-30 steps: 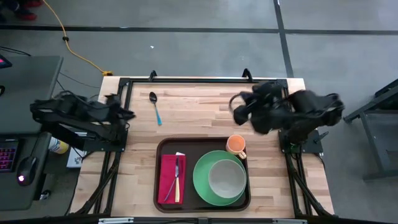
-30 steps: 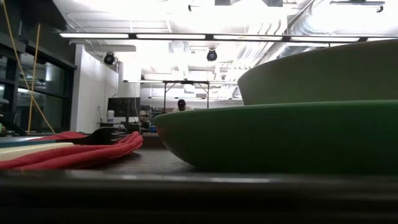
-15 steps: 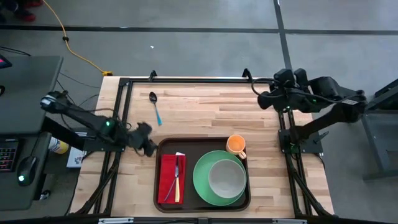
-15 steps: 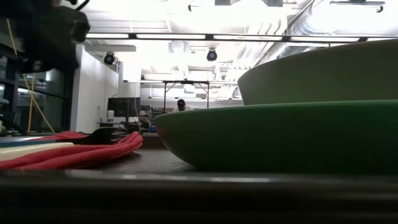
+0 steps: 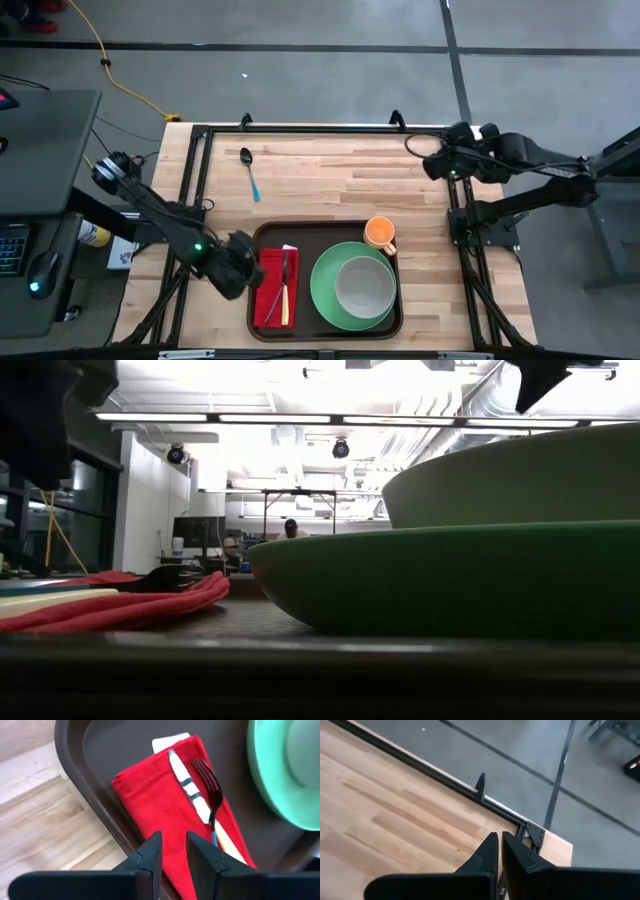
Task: Set up tray
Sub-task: Adjust the blue fork on the red napkin
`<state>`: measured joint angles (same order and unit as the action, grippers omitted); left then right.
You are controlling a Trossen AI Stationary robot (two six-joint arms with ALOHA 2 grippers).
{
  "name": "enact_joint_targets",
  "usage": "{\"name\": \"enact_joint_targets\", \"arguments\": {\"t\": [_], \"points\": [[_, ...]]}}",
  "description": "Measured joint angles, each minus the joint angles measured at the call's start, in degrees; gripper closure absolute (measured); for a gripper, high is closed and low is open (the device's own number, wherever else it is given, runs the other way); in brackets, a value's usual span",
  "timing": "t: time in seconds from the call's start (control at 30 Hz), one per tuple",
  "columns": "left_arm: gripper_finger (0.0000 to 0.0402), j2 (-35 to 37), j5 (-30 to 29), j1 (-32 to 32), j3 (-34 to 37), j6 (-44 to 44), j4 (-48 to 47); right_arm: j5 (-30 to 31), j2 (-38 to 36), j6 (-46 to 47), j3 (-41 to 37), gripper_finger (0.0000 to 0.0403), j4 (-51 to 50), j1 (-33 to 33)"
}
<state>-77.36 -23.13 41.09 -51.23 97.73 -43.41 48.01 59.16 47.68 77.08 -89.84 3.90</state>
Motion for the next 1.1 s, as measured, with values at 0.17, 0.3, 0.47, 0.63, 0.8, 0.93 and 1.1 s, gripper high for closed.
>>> {"name": "enact_joint_targets", "arguments": {"t": [0.17, 0.3, 0.47, 0.63, 0.8, 0.93, 1.1], "points": [[0.0287, -11.1, 3.5, -2.0, -11.4, 0.1, -7.0, 2.4, -0.8, -2.4, -2.3, 0.0403, 0.0, 0.0], [0.0287, -19.9, 5.8, -4.3, -20.8, 0.4, -11.7, 5.5, -1.5, -7.2, -2.3, 0.0403, 0.7, 0.0], [0.0287, -29.4, 8.1, -6.8, -30.8, 0.6, -17.0, 5.7, -3.9, -14.2, -2.1, 0.0403, 0.8, -0.1], [0.0287, -34.9, 10.9, -7.8, -36.3, -0.2, -18.2, 3.5, -8.2, -20.6, -2.1, 0.0403, 0.8, -0.1], [0.0287, -35.4, 12.2, -7.6, -37.4, -0.4, -18.0, 1.5, -13.8, -22.2, -2.1, 0.0403, 1.2, -0.1], [0.0287, -35.0, 12.4, -7.7, -37.4, -2.5, -18.7, -3.7, -17.5, -21.2, -2.1, 0.0403, 1.4, -0.1], [0.0286, -35.0, 12.6, -7.8, -37.4, -8.2, -18.3, -12.9, -20.2, -20.8, -2.0, 0.0402, 1.4, -0.1]]}}
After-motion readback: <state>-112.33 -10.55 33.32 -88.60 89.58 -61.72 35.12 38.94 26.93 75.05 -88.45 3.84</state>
